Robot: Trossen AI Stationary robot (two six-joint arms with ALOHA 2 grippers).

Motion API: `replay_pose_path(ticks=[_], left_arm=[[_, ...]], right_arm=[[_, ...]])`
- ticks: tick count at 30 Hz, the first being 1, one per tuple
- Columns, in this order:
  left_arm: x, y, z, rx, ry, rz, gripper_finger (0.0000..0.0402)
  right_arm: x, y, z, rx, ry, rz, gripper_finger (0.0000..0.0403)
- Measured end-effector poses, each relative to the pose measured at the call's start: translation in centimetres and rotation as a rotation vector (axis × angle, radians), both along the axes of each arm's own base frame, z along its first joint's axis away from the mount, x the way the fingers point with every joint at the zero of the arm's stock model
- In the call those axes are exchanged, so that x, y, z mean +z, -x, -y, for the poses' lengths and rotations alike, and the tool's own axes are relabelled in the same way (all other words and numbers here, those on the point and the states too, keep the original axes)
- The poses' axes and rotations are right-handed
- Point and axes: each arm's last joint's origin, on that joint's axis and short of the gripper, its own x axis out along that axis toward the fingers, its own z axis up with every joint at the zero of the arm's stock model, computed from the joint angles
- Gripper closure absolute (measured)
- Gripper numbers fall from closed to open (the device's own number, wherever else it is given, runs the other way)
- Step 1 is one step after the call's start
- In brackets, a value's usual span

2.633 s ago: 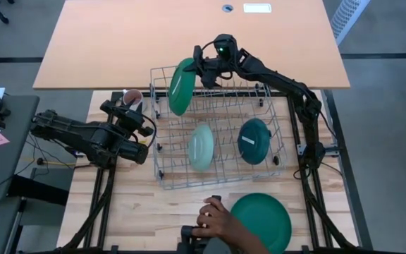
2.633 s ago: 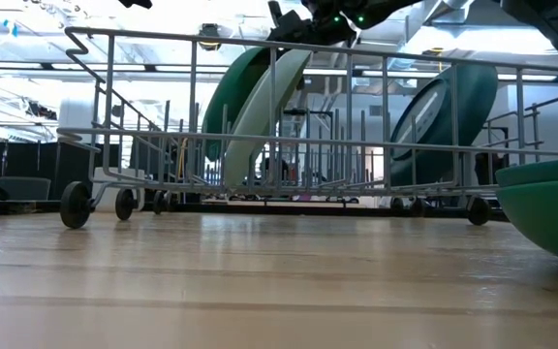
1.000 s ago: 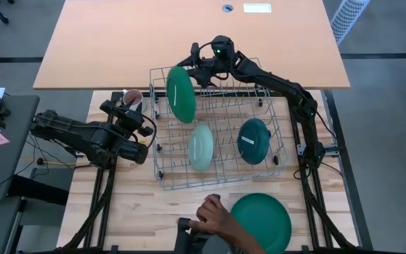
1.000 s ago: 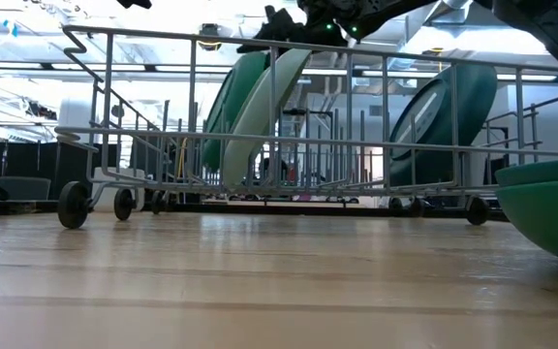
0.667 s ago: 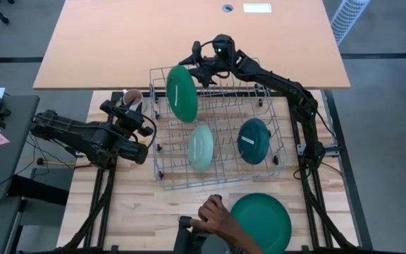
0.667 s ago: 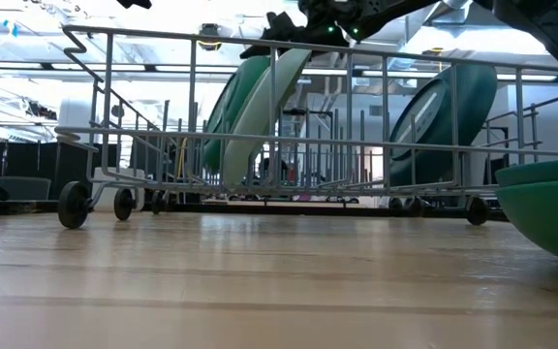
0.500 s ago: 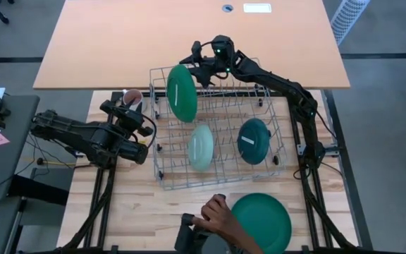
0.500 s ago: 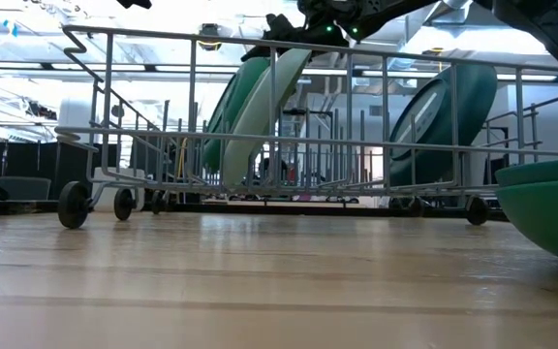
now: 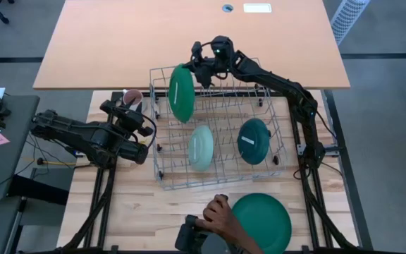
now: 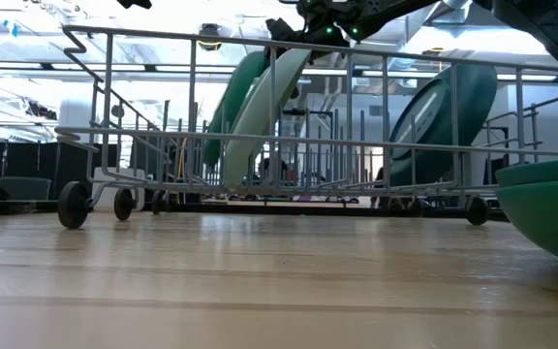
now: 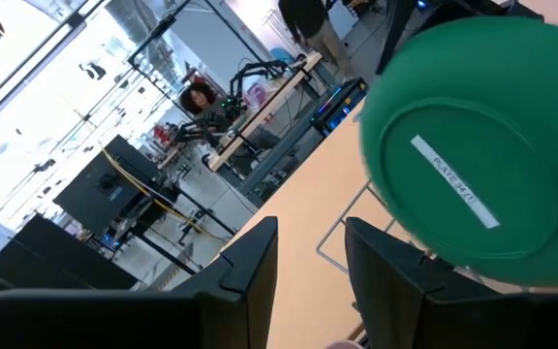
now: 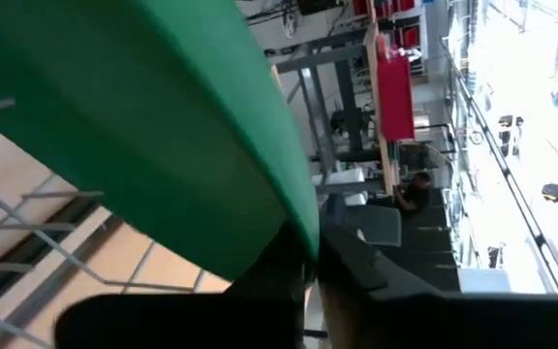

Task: Sort dishes
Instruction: Put a green plate in the dish rack

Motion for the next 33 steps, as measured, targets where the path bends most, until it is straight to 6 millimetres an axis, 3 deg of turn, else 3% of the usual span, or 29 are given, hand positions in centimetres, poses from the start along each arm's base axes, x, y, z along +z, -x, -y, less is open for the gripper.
replay_pose_path(ticks=[23,33], left_arm=[[0.0,0.0,0.0,0.000,-0.001,-0.002,0.0286],[0.0,0.0,0.0,0.000,-0.001,-0.003,0.0286]], right_arm=[[0.3,0.1,0.5,-0.175,-0.043,0.042,0.0397],[-0.8,0.0,1.3,-0.208,-0.119,0.028,0.0397]])
